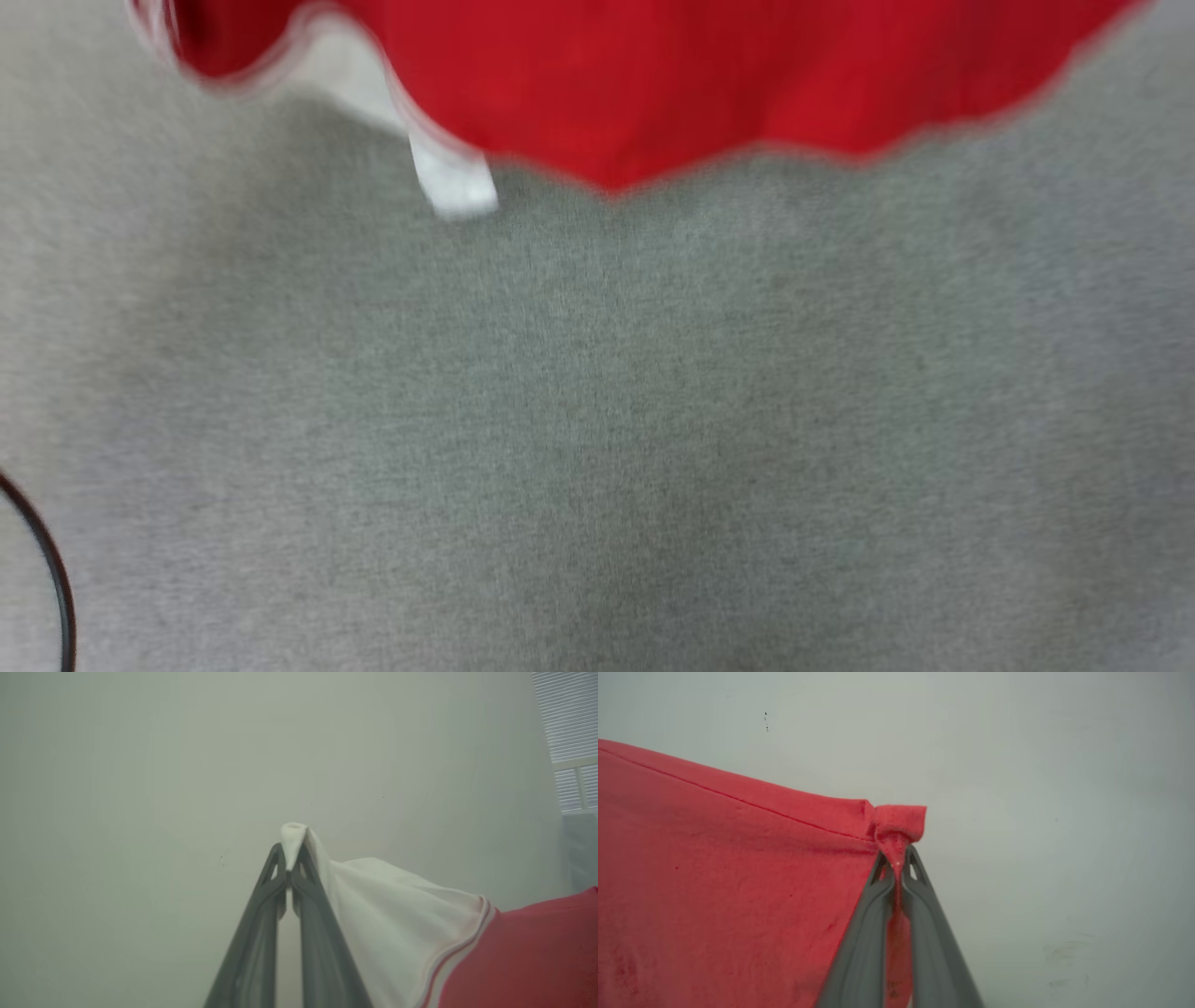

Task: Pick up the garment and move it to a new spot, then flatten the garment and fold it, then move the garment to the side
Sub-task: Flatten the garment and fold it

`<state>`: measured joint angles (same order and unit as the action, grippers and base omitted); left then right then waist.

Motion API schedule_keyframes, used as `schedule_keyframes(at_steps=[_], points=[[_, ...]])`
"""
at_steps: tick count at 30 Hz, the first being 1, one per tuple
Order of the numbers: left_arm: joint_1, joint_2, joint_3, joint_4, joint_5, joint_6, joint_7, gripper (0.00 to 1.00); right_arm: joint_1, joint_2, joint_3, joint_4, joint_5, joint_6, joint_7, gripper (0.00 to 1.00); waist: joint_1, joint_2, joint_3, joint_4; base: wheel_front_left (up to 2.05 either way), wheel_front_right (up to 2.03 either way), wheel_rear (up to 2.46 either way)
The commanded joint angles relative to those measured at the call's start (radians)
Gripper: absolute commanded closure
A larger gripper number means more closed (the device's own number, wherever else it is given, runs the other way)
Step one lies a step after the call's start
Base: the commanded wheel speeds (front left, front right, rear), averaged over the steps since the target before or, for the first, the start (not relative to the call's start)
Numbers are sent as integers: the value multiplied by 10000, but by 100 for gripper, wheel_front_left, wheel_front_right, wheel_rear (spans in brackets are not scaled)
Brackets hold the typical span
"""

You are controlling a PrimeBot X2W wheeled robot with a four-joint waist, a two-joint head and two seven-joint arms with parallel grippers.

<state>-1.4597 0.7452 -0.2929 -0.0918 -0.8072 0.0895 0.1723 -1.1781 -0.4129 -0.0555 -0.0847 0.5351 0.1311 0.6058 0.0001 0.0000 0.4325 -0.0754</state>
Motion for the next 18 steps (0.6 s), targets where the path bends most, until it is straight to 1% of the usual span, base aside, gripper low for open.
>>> schedule_keyframes(at_steps=[1,5,8,11,14,18], points=[[-638,-153,-128,495,223,-115,-65,100,-505,10,75,382,-202,-7,-293,100,-1,0,1085,20,0,0,0],[-2506,-617,-470,2268,861,-459,-467,100,-1861,163,391,1788,-987,-7,-1441,100,-1,0,1823,-17,0,0,0],[-3461,-1185,-360,3668,777,-654,-1047,100,-2676,286,601,2919,-1553,-10,-2387,100,-1,0,2207,1,0,0,0],[-4247,-1455,-334,4986,942,-811,-1692,100,-3394,370,799,3927,-1972,-12,-3198,100,-1,0,2610,67,0,0,0],[-4533,-1691,-526,6002,1272,-958,-2370,100,-3702,525,829,4836,-2206,-13,-4019,100,-1,0,2871,141,0,0,0],[-4129,-2024,-780,6899,1364,-1402,-3250,100,-3441,738,1130,5640,-2317,-12,-4932,100,-1,0,3023,306,0,0,0]])
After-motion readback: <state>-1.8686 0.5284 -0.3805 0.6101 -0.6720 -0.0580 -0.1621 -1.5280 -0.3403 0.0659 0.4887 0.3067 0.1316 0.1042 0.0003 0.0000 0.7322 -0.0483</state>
